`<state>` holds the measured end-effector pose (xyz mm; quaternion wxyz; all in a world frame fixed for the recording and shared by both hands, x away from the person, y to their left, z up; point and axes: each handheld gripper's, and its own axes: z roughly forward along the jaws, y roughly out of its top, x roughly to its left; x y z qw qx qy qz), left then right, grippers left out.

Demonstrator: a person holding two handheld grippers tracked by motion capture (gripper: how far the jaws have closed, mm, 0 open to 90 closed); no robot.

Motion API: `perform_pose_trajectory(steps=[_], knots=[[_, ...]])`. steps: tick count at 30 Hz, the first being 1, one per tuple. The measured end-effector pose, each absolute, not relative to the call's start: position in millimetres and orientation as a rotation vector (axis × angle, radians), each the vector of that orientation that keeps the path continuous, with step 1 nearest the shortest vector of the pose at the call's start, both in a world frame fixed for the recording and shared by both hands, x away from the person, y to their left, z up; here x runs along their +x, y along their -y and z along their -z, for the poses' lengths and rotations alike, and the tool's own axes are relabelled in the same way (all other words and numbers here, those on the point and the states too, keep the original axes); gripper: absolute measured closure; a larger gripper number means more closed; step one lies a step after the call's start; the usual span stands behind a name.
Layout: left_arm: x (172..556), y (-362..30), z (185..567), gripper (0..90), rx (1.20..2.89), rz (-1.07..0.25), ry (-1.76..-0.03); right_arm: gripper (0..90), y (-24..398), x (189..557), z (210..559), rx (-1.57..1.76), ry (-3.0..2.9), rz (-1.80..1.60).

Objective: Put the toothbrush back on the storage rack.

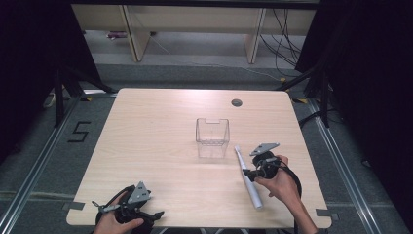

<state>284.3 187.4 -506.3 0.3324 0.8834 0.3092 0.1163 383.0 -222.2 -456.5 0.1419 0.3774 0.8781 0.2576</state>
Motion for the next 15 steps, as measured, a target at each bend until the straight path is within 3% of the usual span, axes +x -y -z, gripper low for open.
perform_pose_trajectory(steps=[15], knots=[[285, -186, 506, 15.6, 2.311, -0.302, -0.796, 47.1, 210, 391, 472, 1.099, -2.659, -0.575]])
